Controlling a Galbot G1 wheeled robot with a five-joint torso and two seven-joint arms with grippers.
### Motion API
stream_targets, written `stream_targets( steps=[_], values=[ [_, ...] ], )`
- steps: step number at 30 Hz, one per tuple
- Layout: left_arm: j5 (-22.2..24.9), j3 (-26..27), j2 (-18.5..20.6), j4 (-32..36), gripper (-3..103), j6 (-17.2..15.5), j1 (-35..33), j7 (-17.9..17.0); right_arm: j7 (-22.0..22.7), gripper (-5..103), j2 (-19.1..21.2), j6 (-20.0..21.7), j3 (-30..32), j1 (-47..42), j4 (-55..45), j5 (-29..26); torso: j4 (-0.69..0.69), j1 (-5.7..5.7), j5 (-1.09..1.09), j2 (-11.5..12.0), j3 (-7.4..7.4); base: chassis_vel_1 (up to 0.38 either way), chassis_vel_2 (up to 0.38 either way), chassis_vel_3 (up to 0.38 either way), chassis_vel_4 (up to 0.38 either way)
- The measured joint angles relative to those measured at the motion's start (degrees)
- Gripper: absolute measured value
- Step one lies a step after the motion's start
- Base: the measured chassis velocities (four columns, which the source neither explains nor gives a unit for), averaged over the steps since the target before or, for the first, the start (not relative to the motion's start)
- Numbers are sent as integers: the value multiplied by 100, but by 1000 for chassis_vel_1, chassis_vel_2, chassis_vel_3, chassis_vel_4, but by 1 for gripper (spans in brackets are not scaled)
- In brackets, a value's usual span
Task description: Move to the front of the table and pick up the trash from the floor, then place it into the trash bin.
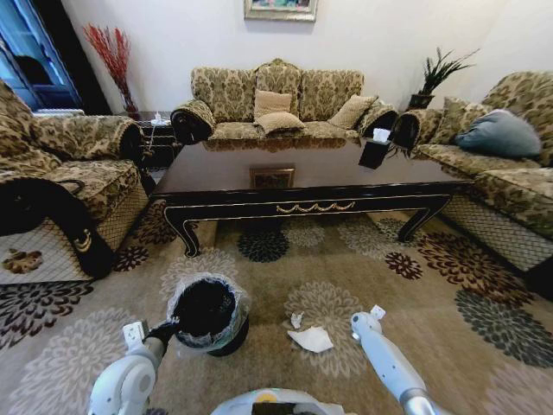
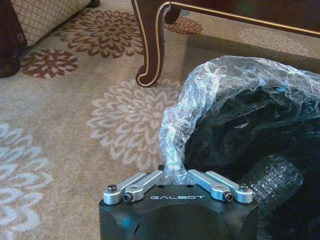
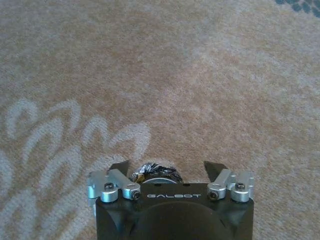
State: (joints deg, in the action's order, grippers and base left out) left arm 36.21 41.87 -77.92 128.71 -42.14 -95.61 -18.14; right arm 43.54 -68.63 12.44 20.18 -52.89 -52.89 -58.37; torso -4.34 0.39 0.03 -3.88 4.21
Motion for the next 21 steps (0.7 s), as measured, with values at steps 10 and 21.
stream_targets(
  steps=[10,21],
  values=[
    [-3,-19,-7,0,2,0,6,-4,31,100,87,310,-54,-247,-344,15,1,0,-2,0,0,0,0,0,0],
    [-1,20,1,25,2,0,-40,-8,-165,100,1,540,-127,-351,-552,131,1,0,-4,0,-1,0,0,0,0]
  ],
)
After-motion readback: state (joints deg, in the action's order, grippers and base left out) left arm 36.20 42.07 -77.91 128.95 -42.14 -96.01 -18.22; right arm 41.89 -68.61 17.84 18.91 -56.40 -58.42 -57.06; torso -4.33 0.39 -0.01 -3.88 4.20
